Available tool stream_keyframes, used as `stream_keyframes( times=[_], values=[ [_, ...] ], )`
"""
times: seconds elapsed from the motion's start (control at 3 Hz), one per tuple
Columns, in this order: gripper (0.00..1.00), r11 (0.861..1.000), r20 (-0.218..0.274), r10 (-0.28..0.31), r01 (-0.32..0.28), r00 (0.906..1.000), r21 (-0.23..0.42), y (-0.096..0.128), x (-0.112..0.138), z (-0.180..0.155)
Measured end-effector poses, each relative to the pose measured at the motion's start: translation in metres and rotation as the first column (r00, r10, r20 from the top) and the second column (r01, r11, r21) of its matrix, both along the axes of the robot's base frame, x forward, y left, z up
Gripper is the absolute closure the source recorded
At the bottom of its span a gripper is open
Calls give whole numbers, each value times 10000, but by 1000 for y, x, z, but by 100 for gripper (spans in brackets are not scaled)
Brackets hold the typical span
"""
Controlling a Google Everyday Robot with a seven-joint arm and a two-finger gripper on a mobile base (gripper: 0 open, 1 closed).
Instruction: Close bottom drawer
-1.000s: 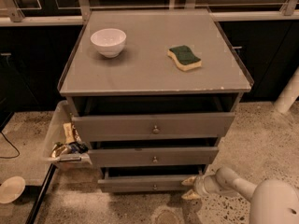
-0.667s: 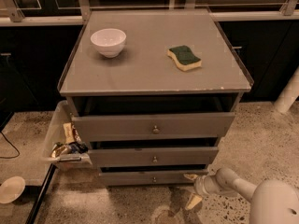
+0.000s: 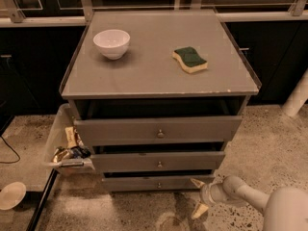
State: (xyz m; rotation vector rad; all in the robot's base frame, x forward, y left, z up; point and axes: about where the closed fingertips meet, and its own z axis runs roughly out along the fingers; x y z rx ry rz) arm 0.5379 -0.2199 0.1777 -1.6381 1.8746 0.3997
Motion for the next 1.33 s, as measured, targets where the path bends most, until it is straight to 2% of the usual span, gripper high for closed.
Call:
stream_keyframes(
  times=[0.33, 0.67, 1.0, 1.33],
  values=[
    [0, 9998, 541, 165, -158, 9984, -132, -7, -39, 14],
    [0, 9997, 1108, 228, -235, 9936, 47, -15, -94, 32],
    [0, 9986, 1982, 470, -414, 9790, -321, -19, -129, 71],
    [0, 9982, 1762, 591, -572, 9826, -162, -8, -147, 70]
  ],
)
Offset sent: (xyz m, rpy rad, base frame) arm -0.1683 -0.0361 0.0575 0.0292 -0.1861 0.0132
